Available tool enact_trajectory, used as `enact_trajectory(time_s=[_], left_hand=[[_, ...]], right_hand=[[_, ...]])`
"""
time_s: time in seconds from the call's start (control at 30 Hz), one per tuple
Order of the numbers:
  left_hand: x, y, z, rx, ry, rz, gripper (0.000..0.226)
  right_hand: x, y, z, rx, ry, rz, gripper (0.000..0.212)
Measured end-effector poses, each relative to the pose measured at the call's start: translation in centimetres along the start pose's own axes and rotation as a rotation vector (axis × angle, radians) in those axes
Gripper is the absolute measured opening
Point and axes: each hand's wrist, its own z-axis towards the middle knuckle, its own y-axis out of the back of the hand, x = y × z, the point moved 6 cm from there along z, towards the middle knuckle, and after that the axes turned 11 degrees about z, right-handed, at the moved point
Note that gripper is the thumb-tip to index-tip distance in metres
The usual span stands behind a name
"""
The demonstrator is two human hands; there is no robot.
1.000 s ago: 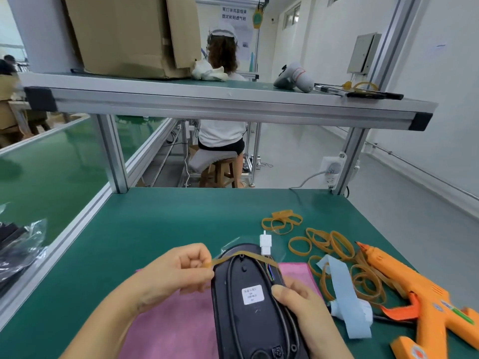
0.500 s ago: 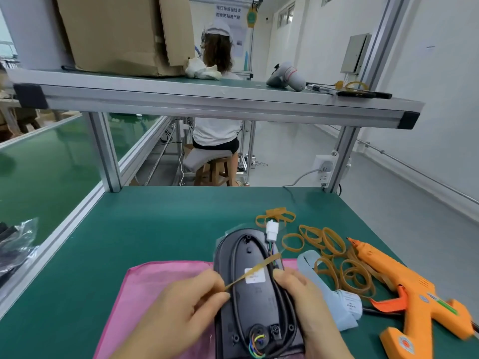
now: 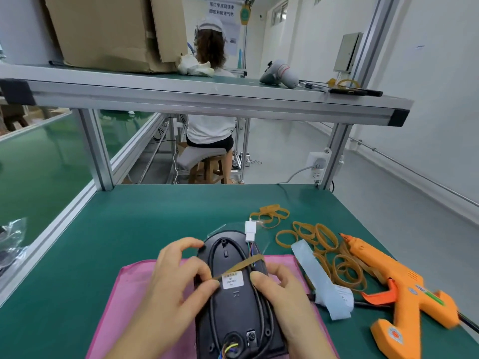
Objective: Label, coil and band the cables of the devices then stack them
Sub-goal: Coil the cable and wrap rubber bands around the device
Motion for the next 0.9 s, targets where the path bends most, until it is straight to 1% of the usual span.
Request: enact_trajectory(time_s=[0.07,0.13,0.2,0.27,0.33,0.37,0.47,0.5,0.53,0.57,0.6,0.63,0.67,0.73,0.77,0.8,0.83,0.87,0.9], left_hand=[[-1.1,0.0,0.3,-0.064,-0.021,0.036,0.015],[-2.8,-0.1,1.0,-0.106,-0.09,0.193,0.016],[-3.7,-0.4,1.7,-0.083,-0.08,0.319,0.015],[-3.8,-0.7,2.3,-0.05,-0.051,0.358,0.021],[-4.0,-1.0,2.8,-0.011,-0.072,0.384,0.021],[-4.2,-1.0,2.9,0.003,-0.096,0.369,0.021],[-5.4,-0.7,2.5,0.051,-0.201,0.106,0.016],[-6.0,-0.7,2.2,0.063,-0.261,0.055,0.013],[-6.3,-0.8,1.9,0.053,-0.316,0.039,0.011],[-5.9,-1.0,1.5,0.036,-0.334,0.035,0.009],[-5.3,-1.3,1.2,-0.002,-0.303,0.033,0.008],[-4.4,-1.4,1.1,-0.053,-0.222,0.022,0.009],[-3.3,-1.4,0.8,-0.112,-0.089,-0.03,0.015],[-1.0,-1.1,-0.1,-0.26,0.245,-0.176,0.034],[0.0,-1.0,-0.6,-0.29,0.4,-0.233,0.053],[1.1,-1.6,-1.1,-0.236,0.553,-0.338,0.077],[1.8,-2.8,-1.4,-0.119,0.673,-0.489,0.095],[2.2,-4.0,-1.8,-0.019,0.752,-0.67,0.099],[2.1,-4.6,-1.9,0.058,0.801,-0.83,0.089]], right_hand=[[0.2,-0.4,-0.2,0.002,0.034,-0.029,0.024],[0.5,-0.9,-0.5,0.006,0.067,-0.081,0.025],[0.6,-1.2,-0.6,0.004,0.097,-0.124,0.027],[0.9,-1.3,-0.7,-0.008,0.127,-0.164,0.029],[1.1,-1.4,-0.8,-0.02,0.149,-0.201,0.037],[1.1,-1.3,-0.9,-0.028,0.151,-0.203,0.043],[1.3,-1.4,-0.7,-0.036,0.165,-0.226,0.046],[1.5,-1.3,-0.6,-0.04,0.178,-0.251,0.047],[1.8,-1.3,-0.6,-0.044,0.195,-0.268,0.05],[2.0,-1.3,-0.6,-0.05,0.203,-0.274,0.051],[2.1,-1.3,-0.8,-0.053,0.213,-0.265,0.052],[2.2,-1.4,-1.0,-0.052,0.22,-0.257,0.051],[2.3,-1.6,-1.2,-0.044,0.231,-0.248,0.051],[2.3,-1.7,-1.4,-0.029,0.233,-0.234,0.05],[2.3,-1.8,-1.5,-0.023,0.225,-0.214,0.049],[2.3,-1.9,-1.6,-0.009,0.219,-0.185,0.048],[2.4,-2.0,-1.7,-0.001,0.212,-0.164,0.046],[2.4,-2.1,-1.8,0.008,0.206,-0.155,0.045],[2.4,-2.3,-1.9,0.021,0.197,-0.148,0.045]])
